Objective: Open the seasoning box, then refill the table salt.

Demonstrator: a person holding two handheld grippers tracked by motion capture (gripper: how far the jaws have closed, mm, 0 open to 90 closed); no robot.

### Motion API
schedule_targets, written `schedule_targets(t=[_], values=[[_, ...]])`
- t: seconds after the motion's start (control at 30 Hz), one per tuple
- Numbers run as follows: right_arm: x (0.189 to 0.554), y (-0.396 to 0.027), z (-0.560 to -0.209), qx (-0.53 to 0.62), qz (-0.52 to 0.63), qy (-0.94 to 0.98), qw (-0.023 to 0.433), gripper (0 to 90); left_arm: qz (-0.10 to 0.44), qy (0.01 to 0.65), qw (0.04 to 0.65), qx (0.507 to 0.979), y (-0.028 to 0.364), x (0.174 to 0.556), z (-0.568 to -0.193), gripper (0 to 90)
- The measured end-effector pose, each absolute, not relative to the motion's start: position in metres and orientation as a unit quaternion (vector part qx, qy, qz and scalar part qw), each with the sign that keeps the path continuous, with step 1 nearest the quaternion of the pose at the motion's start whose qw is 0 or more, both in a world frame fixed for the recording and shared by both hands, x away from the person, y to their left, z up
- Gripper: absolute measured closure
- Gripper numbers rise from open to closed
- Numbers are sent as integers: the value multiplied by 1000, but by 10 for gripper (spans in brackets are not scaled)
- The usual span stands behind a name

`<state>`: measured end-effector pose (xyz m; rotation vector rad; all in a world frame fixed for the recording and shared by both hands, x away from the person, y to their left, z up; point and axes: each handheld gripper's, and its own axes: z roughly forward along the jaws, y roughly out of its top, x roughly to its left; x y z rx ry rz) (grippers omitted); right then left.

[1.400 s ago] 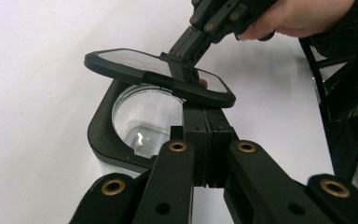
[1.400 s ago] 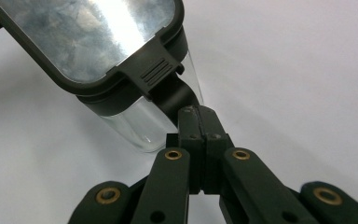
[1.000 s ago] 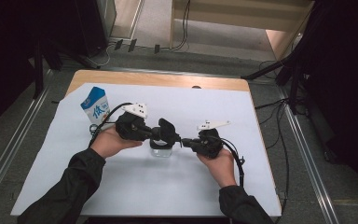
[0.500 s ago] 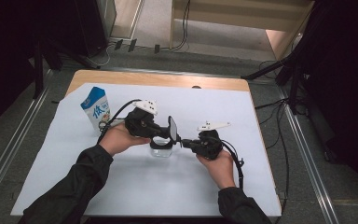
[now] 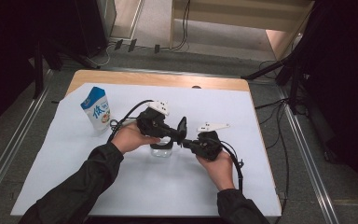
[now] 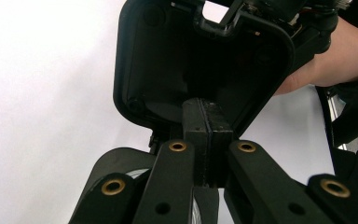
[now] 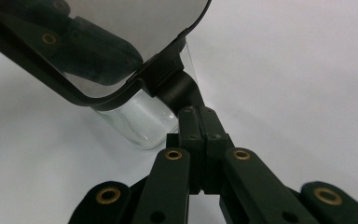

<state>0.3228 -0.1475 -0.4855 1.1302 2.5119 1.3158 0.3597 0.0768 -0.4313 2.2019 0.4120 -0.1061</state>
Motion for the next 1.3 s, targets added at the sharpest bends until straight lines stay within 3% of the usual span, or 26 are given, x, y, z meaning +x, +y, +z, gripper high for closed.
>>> schedule_targets(t=[0.4,0.5,0.67,0.9,1.13,1.3], values=[[320,-149,-483,360,424,829,57,890,-46,180,435,881,83,360,-430,866],[321,-154,-483,370,426,824,59,847,-49,191,433,880,91,360,-426,780],[320,-163,-480,375,435,816,62,702,-42,201,425,881,103,353,-422,591],[313,-172,-475,370,445,813,62,601,-61,219,441,868,124,346,-421,399],[300,-186,-473,359,452,813,78,551,-68,253,436,861,142,344,-423,358],[300,-193,-472,359,457,810,81,535,-52,271,431,859,154,341,-426,378]])
